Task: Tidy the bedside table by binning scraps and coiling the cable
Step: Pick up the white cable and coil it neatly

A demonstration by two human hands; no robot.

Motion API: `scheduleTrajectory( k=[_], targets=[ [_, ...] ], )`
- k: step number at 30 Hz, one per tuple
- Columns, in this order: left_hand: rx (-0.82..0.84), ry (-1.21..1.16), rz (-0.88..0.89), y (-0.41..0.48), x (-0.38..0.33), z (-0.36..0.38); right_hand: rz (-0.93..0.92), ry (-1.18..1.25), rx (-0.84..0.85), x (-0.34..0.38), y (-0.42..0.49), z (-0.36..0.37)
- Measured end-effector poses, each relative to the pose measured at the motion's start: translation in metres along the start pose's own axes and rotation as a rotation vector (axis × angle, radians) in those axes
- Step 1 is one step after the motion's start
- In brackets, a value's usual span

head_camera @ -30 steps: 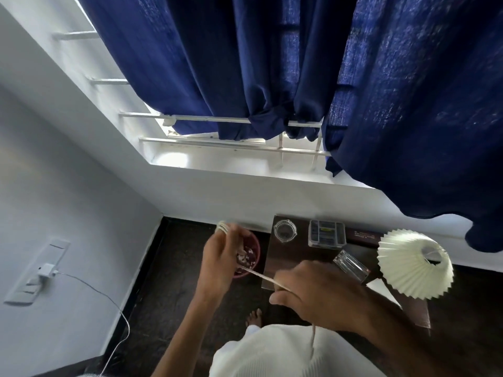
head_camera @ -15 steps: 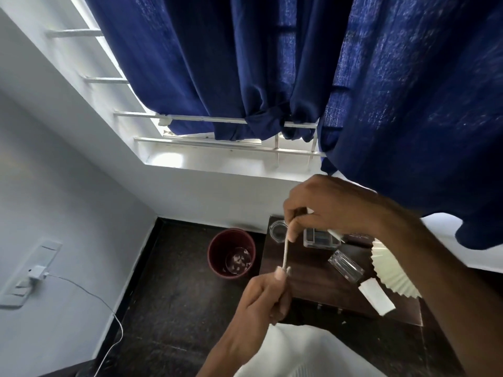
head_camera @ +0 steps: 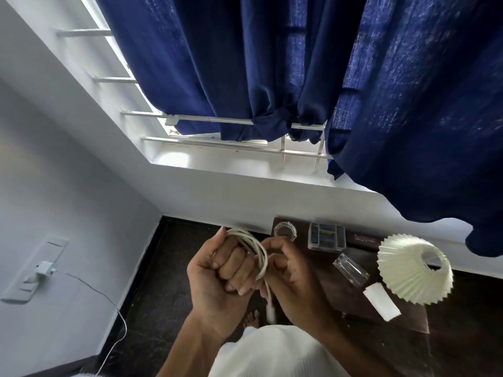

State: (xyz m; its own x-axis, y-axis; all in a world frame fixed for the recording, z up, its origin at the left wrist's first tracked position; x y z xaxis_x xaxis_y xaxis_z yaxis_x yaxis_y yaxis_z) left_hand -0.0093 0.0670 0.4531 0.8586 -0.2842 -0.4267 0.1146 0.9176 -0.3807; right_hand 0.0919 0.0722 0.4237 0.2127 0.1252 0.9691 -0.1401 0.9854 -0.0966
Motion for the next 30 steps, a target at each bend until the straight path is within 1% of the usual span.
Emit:
scheduleTrajectory(
  k=[2,4,7,9,11,14,17,18,21,23,26,28,30],
  targets=[
    [0.004,-0.024,-0.01,0.002,0.005,0.0,-0.008,0.005,-0.017,0.001,-0.005,-0.002],
    [-0.016,-0.043,-0.009,0.003,0.007,0.003,0.044,0.068,-0.032,0.001,-0.007,-0.006],
    [-0.122,-0.033,0.022,0.007,0.0,0.004,0.129,0.178,-0.054,0.002,-0.013,-0.014],
    [-0.158,-0.037,0.038,0.009,-0.005,0.002,0.191,0.238,-0.011,0.003,-0.021,-0.015],
    [-0.152,-0.06,0.03,0.011,-0.005,0.001,0.191,0.189,0.073,0.004,-0.027,-0.014],
    [-0.14,-0.068,0.023,0.012,-0.005,-0.001,0.1,0.097,0.158,0.009,-0.028,-0.011],
    [-0.106,-0.063,0.006,0.011,-0.003,0.0,0.053,0.009,0.164,0.011,-0.021,-0.014],
    [-0.089,-0.06,-0.002,0.011,-0.002,0.001,-0.012,-0.067,0.165,0.014,-0.019,-0.016],
    [-0.061,-0.047,-0.024,0.01,0.001,0.003,-0.315,-0.411,0.183,0.033,-0.015,-0.021],
    [-0.05,-0.049,-0.031,0.01,0.002,0.003,-0.468,-0.543,0.197,0.043,-0.016,-0.022],
    [-0.047,-0.052,-0.038,0.011,0.006,0.003,-0.646,-0.644,0.125,0.054,-0.021,-0.022],
    [0.002,-0.068,-0.055,0.011,0.009,0.006,-0.651,-0.628,0.03,0.057,-0.024,-0.022],
    [0.023,-0.059,-0.076,0.011,0.011,0.007,-0.615,-0.587,-0.081,0.059,-0.023,-0.025]
  ],
)
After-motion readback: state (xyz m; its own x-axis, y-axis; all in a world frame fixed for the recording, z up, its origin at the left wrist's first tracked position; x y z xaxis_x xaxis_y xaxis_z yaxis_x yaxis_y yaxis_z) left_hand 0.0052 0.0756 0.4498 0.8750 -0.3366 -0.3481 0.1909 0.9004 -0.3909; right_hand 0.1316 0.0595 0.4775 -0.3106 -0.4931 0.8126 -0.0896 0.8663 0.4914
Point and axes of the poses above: each hand's wrist, its own y-axis towards the middle knuckle, its own z-axis out of the palm, x = y × z, the point moved 7 cm from there along y, towards the middle knuckle, and after that the axes turned 12 degrees about -x, right-handed, at the moved point
